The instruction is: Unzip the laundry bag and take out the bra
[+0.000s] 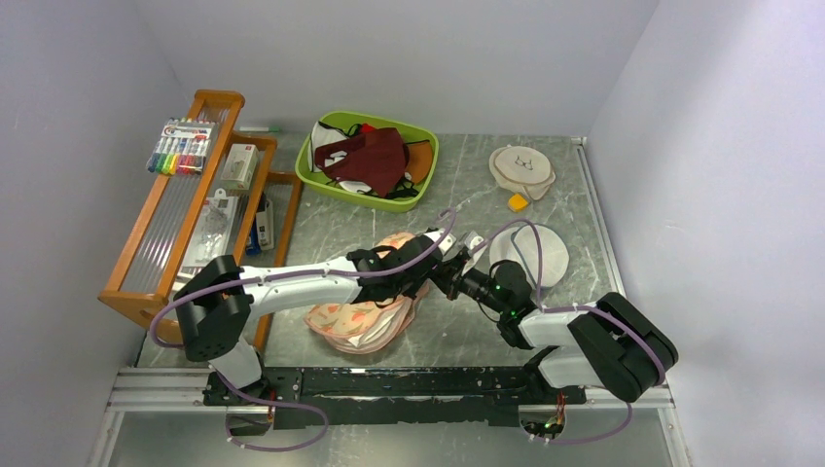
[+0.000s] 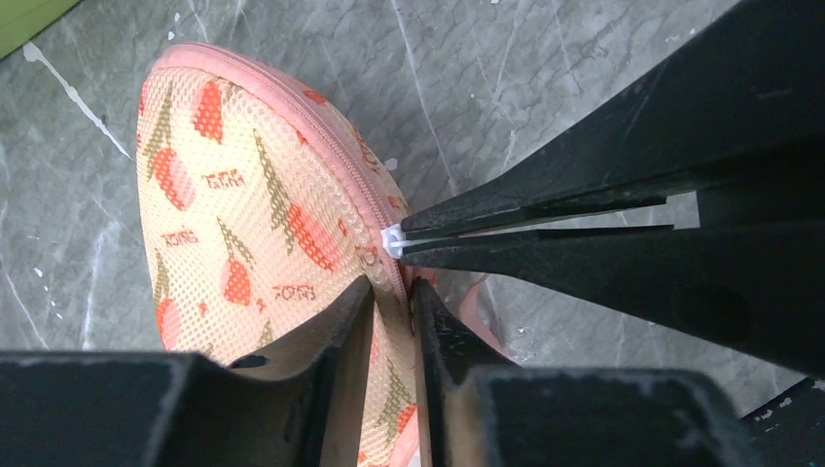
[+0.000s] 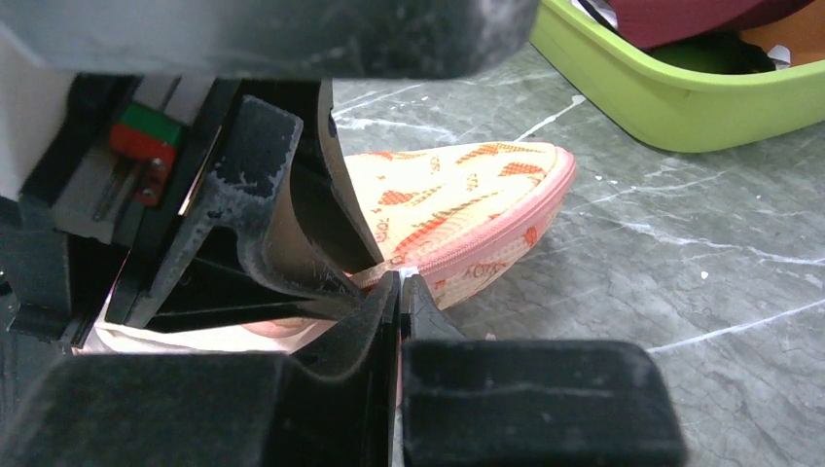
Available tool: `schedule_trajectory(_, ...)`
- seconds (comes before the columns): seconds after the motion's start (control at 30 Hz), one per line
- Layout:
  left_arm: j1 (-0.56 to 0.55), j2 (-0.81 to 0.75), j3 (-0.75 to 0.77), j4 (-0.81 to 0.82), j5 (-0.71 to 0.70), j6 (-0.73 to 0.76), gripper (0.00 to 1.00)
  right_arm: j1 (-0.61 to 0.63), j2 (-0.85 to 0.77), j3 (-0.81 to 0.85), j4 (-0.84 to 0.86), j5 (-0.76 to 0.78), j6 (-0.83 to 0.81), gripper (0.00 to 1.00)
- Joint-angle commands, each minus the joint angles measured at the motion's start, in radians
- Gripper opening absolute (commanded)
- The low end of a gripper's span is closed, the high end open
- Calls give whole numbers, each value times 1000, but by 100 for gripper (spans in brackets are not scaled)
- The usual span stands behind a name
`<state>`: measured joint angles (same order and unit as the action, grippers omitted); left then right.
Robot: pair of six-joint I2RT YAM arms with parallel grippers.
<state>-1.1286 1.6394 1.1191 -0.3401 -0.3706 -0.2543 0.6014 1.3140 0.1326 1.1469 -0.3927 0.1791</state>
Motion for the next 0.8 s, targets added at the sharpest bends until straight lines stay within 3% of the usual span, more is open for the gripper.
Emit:
schedule_trajectory(0.0,3,-18,16,20,-3,2,28,-4,12,5,39,1,-4,0)
schedule_trajectory(0.3,2,-88,-50,12,45,10,9,-5,30,17,4,57,-5,0)
schedule_trajectory(0.6,-5,-144,-111,73,259,105,7,-5,59,21,-8,135,1,0)
schedule_trajectory(0.77,-26,-173,-165,82,272,124,7,-5,38,20,-63,238,2,0)
